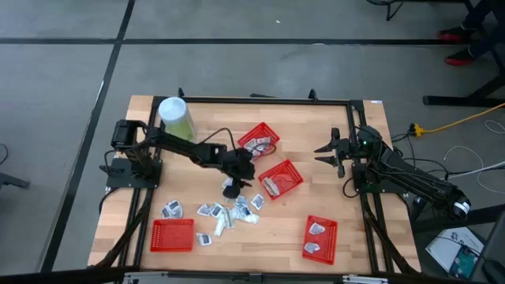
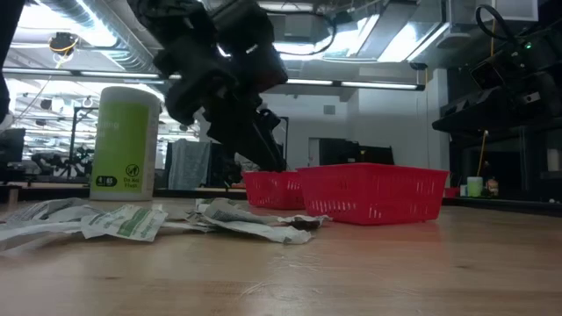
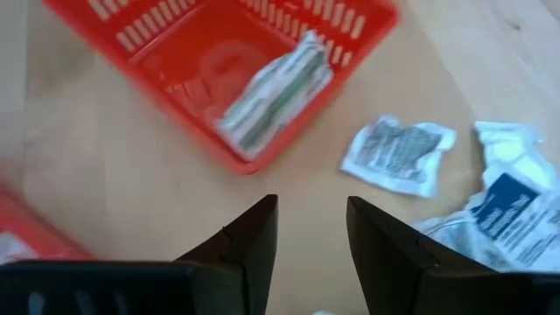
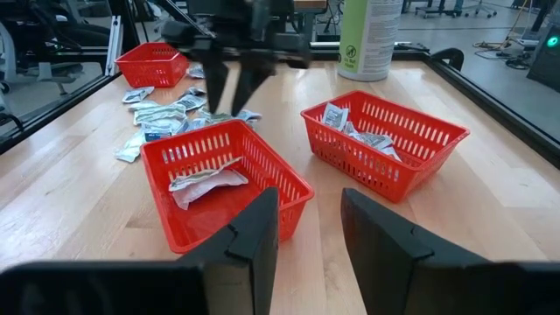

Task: Pick & Place First Aid Supplies
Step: Put the gray towelette pad into the red container

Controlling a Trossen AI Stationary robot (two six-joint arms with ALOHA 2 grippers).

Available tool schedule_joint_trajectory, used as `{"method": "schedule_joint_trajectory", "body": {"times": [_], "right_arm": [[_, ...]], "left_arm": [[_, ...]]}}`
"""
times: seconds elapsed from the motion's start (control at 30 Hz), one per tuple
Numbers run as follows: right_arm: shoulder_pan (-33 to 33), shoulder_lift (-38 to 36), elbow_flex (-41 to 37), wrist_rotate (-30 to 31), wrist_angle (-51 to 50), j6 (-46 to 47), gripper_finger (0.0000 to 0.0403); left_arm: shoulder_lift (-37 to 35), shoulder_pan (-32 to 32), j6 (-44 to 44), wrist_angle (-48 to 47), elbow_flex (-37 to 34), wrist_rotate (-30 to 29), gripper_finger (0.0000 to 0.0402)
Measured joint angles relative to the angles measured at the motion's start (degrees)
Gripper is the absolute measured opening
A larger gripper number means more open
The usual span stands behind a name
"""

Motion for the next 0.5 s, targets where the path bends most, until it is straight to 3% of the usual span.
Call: {"method": "schedule_joint_trajectory", "body": {"times": [0.27,0.5], "right_arm": [[0.0,0.0,0.0,0.0,0.0,0.01,0.0126],[0.0,0.0,0.0,-0.02,0.0,0.01,0.0126]], "left_arm": [[0.45,-6.63,-1.19,3.04,0.0,-4.89,0.0129],[4.53,-8.46,-0.42,10.45,0.0,-0.65,0.0128]]}}
